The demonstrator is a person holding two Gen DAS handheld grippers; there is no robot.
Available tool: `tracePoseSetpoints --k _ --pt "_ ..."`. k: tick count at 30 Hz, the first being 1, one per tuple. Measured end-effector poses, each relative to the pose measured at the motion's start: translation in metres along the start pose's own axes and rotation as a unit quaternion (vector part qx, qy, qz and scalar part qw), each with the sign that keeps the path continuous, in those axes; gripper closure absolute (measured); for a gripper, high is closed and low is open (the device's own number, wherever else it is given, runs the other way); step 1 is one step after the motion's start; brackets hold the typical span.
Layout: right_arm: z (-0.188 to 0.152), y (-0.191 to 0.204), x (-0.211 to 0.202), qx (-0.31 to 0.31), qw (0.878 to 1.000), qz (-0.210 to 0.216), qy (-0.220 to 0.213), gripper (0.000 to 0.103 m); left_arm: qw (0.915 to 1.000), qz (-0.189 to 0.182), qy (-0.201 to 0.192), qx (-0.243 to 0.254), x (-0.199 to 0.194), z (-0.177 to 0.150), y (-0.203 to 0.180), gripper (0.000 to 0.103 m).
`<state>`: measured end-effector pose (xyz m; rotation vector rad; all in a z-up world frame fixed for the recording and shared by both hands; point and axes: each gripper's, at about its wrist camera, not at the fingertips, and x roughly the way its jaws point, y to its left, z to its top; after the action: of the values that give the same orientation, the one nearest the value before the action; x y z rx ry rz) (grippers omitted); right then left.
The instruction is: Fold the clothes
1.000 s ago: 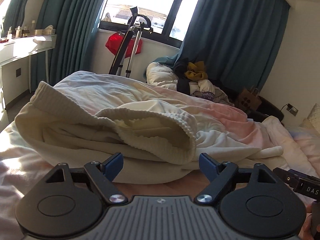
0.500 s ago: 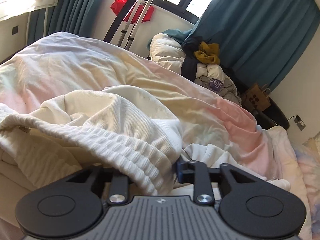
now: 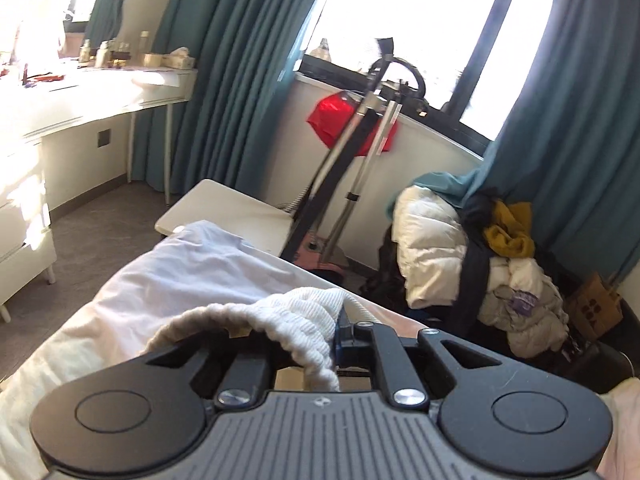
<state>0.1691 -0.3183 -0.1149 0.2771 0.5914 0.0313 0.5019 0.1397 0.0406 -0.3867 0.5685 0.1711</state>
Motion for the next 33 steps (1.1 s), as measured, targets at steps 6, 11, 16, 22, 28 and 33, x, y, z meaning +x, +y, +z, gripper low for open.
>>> tracePoseSetpoints --k 6,11,16,22,28,33 --pt "-0.002 0.002 0.025 -0.012 1.000 -0.014 0.015 0.018 0.9925 0.108 0.056 -0.008 0.084 0.011 0.081 0.092" --pt "-0.002 0.000 0.037 -0.014 0.999 -0.021 0.020 0.018 0.9917 0.095 0.085 -0.018 0.100 0.000 0.126 0.088" --pt "-0.001 0.002 0.037 -0.019 0.999 -0.026 0.018 0.018 0.9933 0.072 0.089 0.015 0.075 -0.008 0.123 0.056" --pt "0.003 0.003 0.024 -0.026 0.999 -0.028 0.001 0.018 0.9968 0.028 0.040 0.063 0.002 -0.025 0.091 0.011" --pt "0.005 0.004 0.006 -0.037 0.999 -0.027 -0.027 0.018 0.9950 -0.026 0.051 0.081 -0.089 -0.068 0.074 0.006" --pt "0.006 0.005 -0.003 -0.042 0.998 -0.034 -0.037 0.018 0.9920 -0.060 0.109 0.018 -0.144 -0.127 0.086 0.006"
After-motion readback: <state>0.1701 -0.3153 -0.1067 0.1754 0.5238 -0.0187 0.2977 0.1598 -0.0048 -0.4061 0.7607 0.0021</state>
